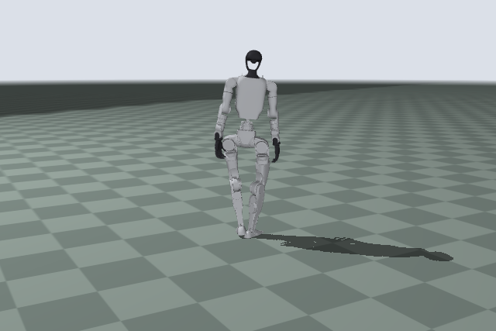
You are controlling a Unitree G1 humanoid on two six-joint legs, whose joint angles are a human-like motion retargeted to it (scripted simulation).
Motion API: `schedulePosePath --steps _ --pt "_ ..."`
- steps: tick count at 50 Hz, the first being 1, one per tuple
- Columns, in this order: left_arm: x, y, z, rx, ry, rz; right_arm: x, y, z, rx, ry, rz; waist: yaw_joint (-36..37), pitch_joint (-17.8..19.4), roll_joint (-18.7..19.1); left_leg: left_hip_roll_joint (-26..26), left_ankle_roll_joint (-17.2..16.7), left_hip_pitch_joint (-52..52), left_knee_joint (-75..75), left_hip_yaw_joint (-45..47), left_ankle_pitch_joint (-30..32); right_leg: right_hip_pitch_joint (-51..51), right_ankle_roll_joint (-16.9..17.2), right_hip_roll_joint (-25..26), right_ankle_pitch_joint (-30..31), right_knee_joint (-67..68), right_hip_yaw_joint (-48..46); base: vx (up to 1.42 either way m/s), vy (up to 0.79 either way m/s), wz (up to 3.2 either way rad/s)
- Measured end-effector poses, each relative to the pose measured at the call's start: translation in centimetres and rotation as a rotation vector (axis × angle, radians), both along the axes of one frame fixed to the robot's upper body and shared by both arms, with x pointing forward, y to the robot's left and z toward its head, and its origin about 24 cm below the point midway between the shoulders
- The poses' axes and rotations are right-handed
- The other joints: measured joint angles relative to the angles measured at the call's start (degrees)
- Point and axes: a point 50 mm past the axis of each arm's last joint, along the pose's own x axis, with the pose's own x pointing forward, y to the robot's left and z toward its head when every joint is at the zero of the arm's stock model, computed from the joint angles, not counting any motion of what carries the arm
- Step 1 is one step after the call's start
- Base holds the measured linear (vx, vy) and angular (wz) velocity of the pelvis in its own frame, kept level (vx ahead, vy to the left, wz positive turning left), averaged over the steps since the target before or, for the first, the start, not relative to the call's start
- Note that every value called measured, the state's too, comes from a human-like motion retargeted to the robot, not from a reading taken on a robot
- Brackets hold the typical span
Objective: Walk run
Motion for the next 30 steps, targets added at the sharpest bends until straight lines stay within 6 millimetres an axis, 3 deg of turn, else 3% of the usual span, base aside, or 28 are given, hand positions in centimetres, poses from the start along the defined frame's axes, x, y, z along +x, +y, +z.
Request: schedulePosePath --steps 2,3,5,7,10,13,15,18,20,22,27,30 --pt "-1.4 0.1 0.0 0.018 0.047 0.022 -0.2 0.3 -0.1 0.025 -0.01 -0.002 0.4 -0.7 0.6 0.6 4.0 2.5 -3.3 1.6 -2.7 1.7 1.1 0.3 -0.6 0.7 -3.5 0.1 0.15 1.51" --pt "-2.0 0.1 0.0 0.025 0.068 0.031 -0.4 0.5 -0.1 0.042 -0.014 -0.003 0.6 -1.0 1.3 -0.3 5.1 2.8 -5.1 -2.7 -1.8 2.6 1.9 0.7 -0.6 1.4 -5.4 0.09 0.22 1.54" --pt "-2.6 0.0 0.0 0.03 0.101 0.057 -0.6 0.7 -0.1 0.072 -0.013 0.004 1.0 -1.6 1.9 -0.5 4.8 1.4 -4.5 -7.4 -0.5 3.0 4.9 -0.5 0.9 4.8 -7.6 0.02 0.22 1.35" --pt "-2.0 -0.2 -0.1 0.029 0.086 0.081 -0.3 1.2 -0.2 0.067 -0.011 0.01 1.8 -1.0 2.4 0.3 4.5 -0.2 -3.5 -9.6 0.5 0.3 5.0 -1.9 2.7 11.6 -4.4 -0.14 0.12 1.2" --pt "-0.7 -0.2 -0.1 0.017 0.039 0.061 -0.1 1.3 -0.2 0.059 -0.012 0.005 0.9 -0.2 2.0 -1.1 5.3 1.9 -6.2 -14.9 2.3 -5.0 4.9 -0.8 1.7 20.4 7.9 -0.09 0.09 1.88" --pt "-0.4 0.0 -0.1 0.023 0.015 0.045 -0.6 2.1 -0.4 0.075 0.016 0.04 1.4 -0.9 1.3 -2.0 5.1 2.5 -7.3 -18.7 4.2 -6.3 7.3 6.1 -0.7 18.7 24.0 0.06 0.02 1.63" --pt "0.1 0.0 0.0 0.031 -0.013 0.055 -0.3 2.8 -0.5 0.08 0.016 0.076 0.9 -0.5 1.0 -1.8 4.2 3.0 -7.6 -20.6 5.2 -5.7 6.4 8.0 -2.2 15.5 27.8 -0.03 -0.07 1.8" --pt "0.8 -0.3 0.0 0.012 -0.035 0.071 0.3 3.3 -0.5 0.081 -0.003 0.122 -0.5 0.4 0.3 -2.6 2.9 4.2 -8.8 -25.0 6.7 -3.9 3.4 8.4 -3.0 8.7 26.2 -0.03 -0.08 1.98" --pt "1.1 -0.3 0.0 -0.001 -0.037 0.071 0.6 3.5 -0.5 0.087 -0.009 0.156 -0.3 0.7 -0.7 -3.3 1.7 5.2 -10.0 -27.2 7.5 -3.3 -0.3 9.1 2.9 5.0 26.8 -0.01 -0.11 1.42" --pt "1.2 -0.1 0.0 0.005 -0.044 0.057 0.9 3.9 -0.6 0.099 -0.005 0.193 1.1 0.7 -1.0 -2.6 0.2 5.8 -11.3 -27.9 8.0 -2.3 -3.7 9.8 1.5 3.9 23.8 -0.05 -0.12 1.01" --pt "1.1 0.2 0.0 0.06 -0.064 0.017 1.6 4.3 -0.6 0.118 -0.001 0.216 0.2 1.6 -2.8 -3.4 -3.0 6.4 -12.1 -30.3 7.2 0.2 -4.4 7.6 2.4 -0.7 15.6 -0.09 -0.1 1.5" --pt "0.6 0.2 0.0 0.096 -0.068 0.03 2.2 4.3 -0.6 0.132 -0.021 0.236 -1.9 2.1 -4.4 -2.0 -0.3 5.1 -10.1 -19.2 3.5 1.5 -4.6 6.3 2.9 -3.4 11.5 -0.08 -0.07 1.32"
